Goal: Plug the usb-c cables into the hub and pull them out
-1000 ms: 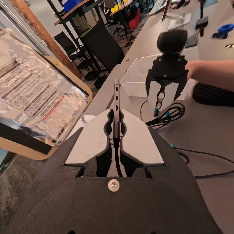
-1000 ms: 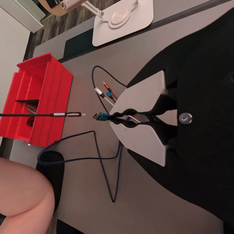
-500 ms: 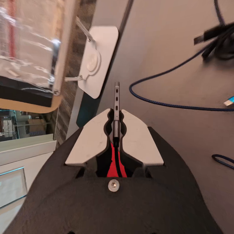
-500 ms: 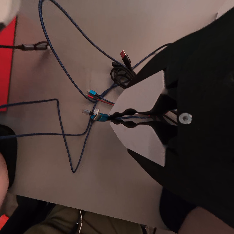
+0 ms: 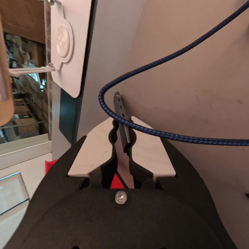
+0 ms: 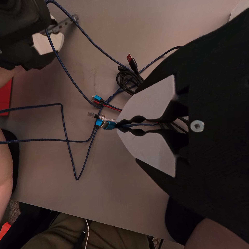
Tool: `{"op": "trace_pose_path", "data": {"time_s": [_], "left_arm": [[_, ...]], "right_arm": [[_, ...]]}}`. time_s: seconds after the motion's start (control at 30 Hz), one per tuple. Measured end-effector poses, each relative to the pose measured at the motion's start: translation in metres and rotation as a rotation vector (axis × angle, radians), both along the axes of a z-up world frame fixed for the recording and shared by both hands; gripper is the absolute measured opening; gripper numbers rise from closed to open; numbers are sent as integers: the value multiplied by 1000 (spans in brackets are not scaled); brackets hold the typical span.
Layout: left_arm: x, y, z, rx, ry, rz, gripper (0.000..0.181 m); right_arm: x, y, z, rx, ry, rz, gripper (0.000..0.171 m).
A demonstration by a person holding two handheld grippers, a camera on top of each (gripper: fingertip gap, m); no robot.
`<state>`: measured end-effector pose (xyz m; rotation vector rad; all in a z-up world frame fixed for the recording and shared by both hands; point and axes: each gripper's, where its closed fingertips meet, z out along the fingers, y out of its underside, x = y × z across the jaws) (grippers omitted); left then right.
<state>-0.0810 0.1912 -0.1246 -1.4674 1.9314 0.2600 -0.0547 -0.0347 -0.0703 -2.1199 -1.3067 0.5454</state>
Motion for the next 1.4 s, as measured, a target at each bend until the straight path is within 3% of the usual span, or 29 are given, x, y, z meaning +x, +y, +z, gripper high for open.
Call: {"op": "trace_pose_path", "data": {"time_s": [0.03, 0.2, 0.27, 0.4, 0.5, 0.6, 0.67, 0.77, 0.87, 0.93, 1.03, 1.13, 1.4], "left_arm": [[-2, -2, -4, -33, 13, 8, 19], [-15, -8, -25, -129, 119, 55, 34], [-18, -11, -28, -167, 131, 76, 27], [-20, -3, -13, -164, 81, 126, 52], [-25, 2, 21, -214, -40, 174, 53], [-28, -1, 79, -290, -274, 192, 47], [-24, -29, 123, -454, -466, 121, 43], [-11, -108, 173, -808, -638, -162, 37], [-4, -165, 150, -878, -432, -295, 41], [7, -179, 121, -839, -298, -290, 40], [19, -191, 93, -906, -199, -240, 36], [30, -182, 77, -945, -188, -135, 34], [35, -181, 62, -970, -159, -115, 14]], "right_arm": [[0, 0, 0, -1, -1, -1, 4], [2, 1, -1, -2, -7, -4, 5], [2, 1, -2, -4, -9, -3, 5], [2, 1, -2, -2, -13, -3, 4], [2, 4, -2, 13, -21, -9, 5], [3, 12, -2, 51, -38, -29, 4], [1, 19, -2, 77, -40, -43, 4], [-1, 27, -3, 103, -43, -54, 4], [-2, 32, -4, 116, -47, -66, 4], [-1, 34, -5, 120, -49, -80, 4], [1, 37, -6, 127, -50, -97, 4], [3, 41, -5, 144, -53, -113, 4], [5, 50, -8, 160, -68, -150, 4]]}}
